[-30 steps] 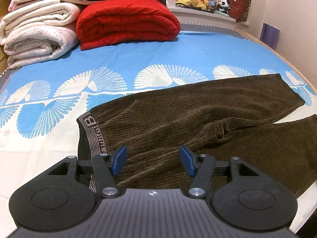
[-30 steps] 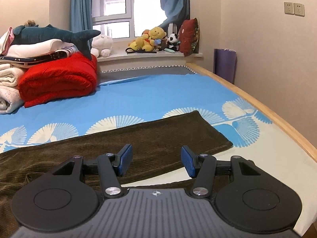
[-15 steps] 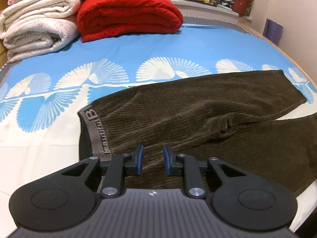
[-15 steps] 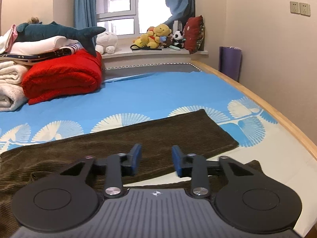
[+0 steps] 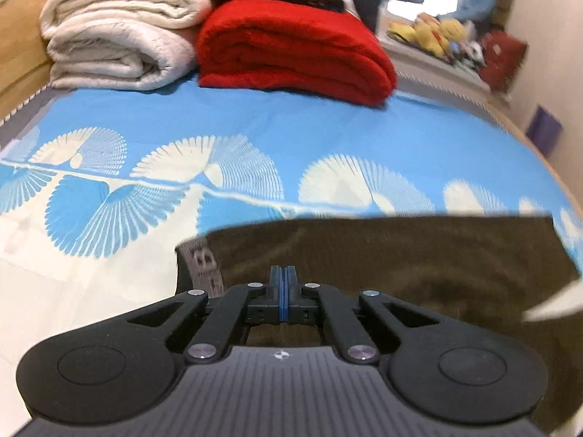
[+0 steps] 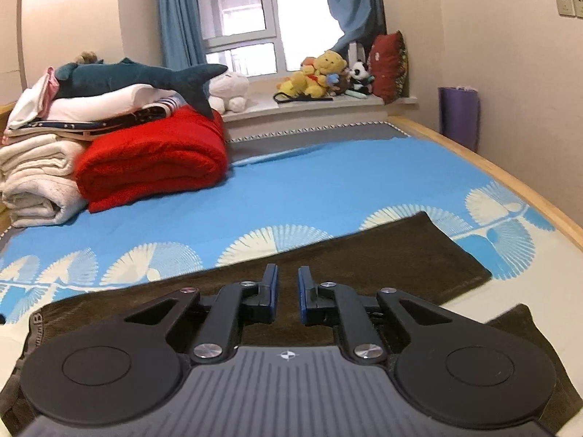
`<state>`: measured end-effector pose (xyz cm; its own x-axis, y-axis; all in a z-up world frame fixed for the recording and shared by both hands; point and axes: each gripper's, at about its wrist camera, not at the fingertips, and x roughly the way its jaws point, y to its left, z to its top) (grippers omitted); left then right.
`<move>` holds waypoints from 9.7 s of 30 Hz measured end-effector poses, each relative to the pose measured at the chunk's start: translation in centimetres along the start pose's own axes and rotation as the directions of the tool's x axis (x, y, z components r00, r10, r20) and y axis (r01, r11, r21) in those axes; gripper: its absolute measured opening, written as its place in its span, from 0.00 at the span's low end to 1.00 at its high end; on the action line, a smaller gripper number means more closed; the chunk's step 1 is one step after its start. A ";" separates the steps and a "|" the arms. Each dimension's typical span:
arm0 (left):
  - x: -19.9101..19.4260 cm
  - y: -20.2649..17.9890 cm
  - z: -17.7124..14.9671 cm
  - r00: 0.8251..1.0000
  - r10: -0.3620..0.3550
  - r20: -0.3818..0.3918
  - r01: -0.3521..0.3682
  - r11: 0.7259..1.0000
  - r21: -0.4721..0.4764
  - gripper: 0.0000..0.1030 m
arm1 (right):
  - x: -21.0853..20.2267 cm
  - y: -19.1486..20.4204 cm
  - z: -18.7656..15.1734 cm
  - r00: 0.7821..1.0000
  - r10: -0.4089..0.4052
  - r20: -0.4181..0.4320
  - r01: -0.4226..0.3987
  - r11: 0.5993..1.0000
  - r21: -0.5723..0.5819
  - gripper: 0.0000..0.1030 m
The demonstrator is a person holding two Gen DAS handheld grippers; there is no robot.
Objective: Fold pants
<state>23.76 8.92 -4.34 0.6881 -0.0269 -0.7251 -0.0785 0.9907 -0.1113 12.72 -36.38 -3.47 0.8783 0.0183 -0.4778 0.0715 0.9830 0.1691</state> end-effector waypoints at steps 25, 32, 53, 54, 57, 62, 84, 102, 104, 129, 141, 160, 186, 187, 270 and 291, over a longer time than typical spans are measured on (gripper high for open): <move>21.4 0.3 3.9 0.979 -0.002 -0.204 0.057 0.962 0.267 0.46 | 1.9 -2.6 0.1 0.998 0.012 -0.060 -0.015 0.999 -0.043 0.11; 17.0 -2.4 3.4 0.988 0.037 -0.152 0.040 0.880 0.473 0.09 | 1.7 -3.1 -0.1 0.998 -0.028 -0.052 0.025 0.998 -0.065 0.11; -3.7 1.5 -10.3 0.899 -0.299 -0.319 0.308 0.951 -0.024 0.49 | -2.9 -6.6 -2.5 0.989 -0.109 -0.101 0.118 0.990 0.084 0.11; -3.4 2.6 -10.4 0.888 -0.311 -0.338 0.300 0.950 -0.086 0.49 | -3.1 -6.6 -2.7 0.989 -0.109 -0.103 0.118 0.990 0.081 0.11; -1.3 4.8 -11.2 0.865 -0.272 -0.422 0.211 0.960 -0.186 0.49 | -3.2 -6.5 -2.7 0.988 -0.114 -0.107 0.123 0.989 0.080 0.11; 1.8 6.6 -11.3 0.840 -0.253 -0.479 0.125 0.951 -0.284 0.49 | -2.6 -6.9 -2.8 0.985 -0.110 -0.132 0.128 0.982 0.137 0.11; 4.9 7.7 -10.1 0.852 -0.143 -0.504 -0.077 0.918 -0.390 0.42 | 13.3 -13.8 -3.3 0.977 0.040 -0.211 0.091 0.812 0.577 0.15; 2.5 7.6 -7.1 0.947 0.000 -0.322 -0.117 0.932 -0.343 0.25 | 26.6 -15.1 -5.7 0.956 -0.007 -0.292 0.189 0.779 0.598 0.41; 2.5 7.6 -7.0 0.948 0.001 -0.319 -0.115 0.933 -0.340 0.25 | 27.0 -15.1 -5.4 0.957 -0.010 -0.288 0.186 0.784 0.592 0.41; -2.8 10.4 -9.5 0.948 0.027 -0.316 -0.097 0.974 -0.206 0.22 | -2.5 -14.2 -8.3 0.904 -0.158 -0.397 0.334 0.841 0.426 0.03; -1.1 12.5 -10.3 0.905 -0.031 -0.424 -0.113 0.944 -0.311 0.48 | -5.6 -28.6 -12.2 0.898 -0.200 -0.393 0.425 0.628 0.652 0.29; 0.9 11.0 -10.4 0.889 -0.002 -0.457 -0.113 0.968 -0.224 0.51 | 2.8 -25.4 -16.2 0.838 0.210 -0.504 0.326 0.547 0.771 0.46; 1.9 10.6 -10.7 0.875 0.037 -0.482 -0.137 0.975 -0.174 0.50 | -2.3 -27.2 -16.8 0.888 0.050 -0.458 0.400 0.410 0.820 0.37; 1.9 10.6 -10.7 0.875 0.040 -0.483 -0.140 0.975 -0.172 0.50 | -1.0 -27.5 -16.8 0.884 0.065 -0.463 0.399 0.411 0.820 0.38; 2.9 7.5 -11.0 0.909 0.069 -0.412 -0.093 0.995 -0.037 0.13 | -1.7 -21.1 -7.0 0.937 -0.304 -0.174 0.349 0.847 0.402 0.23; 2.7 8.7 -7.0 0.963 0.095 -0.252 -0.153 0.963 -0.221 0.55 | 9.4 13.8 -7.9 0.821 0.389 -0.418 -0.533 0.784 -0.317 0.47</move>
<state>19.92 16.56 -12.01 0.4737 0.0350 -0.8800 -0.3407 0.9287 -0.1465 18.18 -21.23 -12.43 0.5507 0.4740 -0.6870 -0.5624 0.8190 0.1143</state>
